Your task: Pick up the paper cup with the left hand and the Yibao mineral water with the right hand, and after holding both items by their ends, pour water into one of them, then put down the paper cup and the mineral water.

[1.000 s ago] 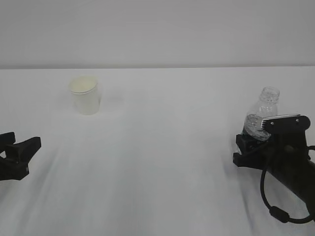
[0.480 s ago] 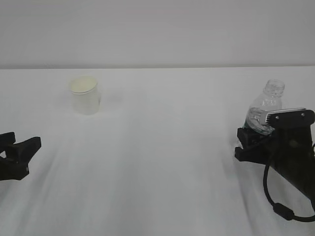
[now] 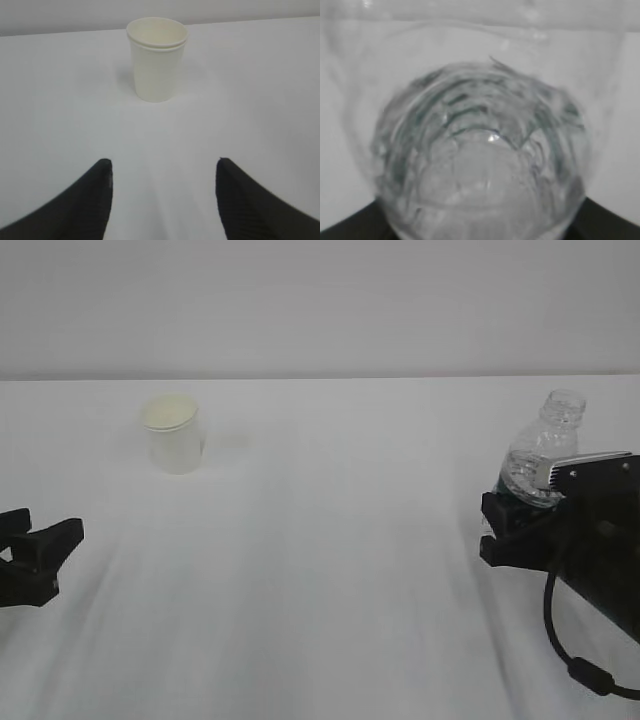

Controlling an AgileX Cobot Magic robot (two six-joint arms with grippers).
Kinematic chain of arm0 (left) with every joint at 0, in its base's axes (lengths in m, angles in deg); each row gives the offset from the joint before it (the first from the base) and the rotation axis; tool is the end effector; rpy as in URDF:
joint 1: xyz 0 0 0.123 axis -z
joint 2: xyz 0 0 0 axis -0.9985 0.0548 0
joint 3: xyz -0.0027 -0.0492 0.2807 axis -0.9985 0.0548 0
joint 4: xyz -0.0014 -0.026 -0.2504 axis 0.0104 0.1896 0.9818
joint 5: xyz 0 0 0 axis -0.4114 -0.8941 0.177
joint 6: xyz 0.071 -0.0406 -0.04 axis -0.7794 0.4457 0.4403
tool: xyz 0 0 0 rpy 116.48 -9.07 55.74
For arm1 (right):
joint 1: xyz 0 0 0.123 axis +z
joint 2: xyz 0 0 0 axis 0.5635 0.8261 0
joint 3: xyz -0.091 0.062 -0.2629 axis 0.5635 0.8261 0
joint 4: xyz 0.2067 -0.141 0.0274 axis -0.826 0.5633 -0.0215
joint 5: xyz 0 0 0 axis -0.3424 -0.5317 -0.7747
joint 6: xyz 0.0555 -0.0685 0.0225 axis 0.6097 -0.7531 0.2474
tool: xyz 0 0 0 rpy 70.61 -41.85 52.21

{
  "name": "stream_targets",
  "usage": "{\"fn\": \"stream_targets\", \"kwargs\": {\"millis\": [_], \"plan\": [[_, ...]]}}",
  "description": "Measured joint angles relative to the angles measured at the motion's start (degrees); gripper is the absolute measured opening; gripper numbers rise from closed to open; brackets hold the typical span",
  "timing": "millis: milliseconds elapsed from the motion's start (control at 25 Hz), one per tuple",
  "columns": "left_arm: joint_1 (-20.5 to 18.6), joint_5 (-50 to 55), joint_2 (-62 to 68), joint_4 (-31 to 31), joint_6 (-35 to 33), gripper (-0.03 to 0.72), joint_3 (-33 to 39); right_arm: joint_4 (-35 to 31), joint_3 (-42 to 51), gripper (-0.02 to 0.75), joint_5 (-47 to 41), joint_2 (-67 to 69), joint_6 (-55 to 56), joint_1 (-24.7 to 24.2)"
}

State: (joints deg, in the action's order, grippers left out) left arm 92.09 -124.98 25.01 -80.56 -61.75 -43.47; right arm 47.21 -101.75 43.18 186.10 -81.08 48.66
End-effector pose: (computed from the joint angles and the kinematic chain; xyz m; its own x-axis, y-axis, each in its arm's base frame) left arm 0.2115 -0.0364 0.1256 -0.3060 -0.0037 -0.9520 0.2564 0.9627 -0.0862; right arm 0.2679 0.0633 0.0970 -0.3169 -0.0646 -0.9463 -0.1910 0.9816 -0.0031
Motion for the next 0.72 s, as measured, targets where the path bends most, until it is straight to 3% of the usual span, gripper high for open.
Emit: {"fn": "stream_targets", "kwargs": {"millis": [720], "plan": [[0.0,0.0,2.5,0.0,0.0,0.467,0.0,7.3,4.2,0.406,-0.1,-6.8,1.8,0.0]]}}
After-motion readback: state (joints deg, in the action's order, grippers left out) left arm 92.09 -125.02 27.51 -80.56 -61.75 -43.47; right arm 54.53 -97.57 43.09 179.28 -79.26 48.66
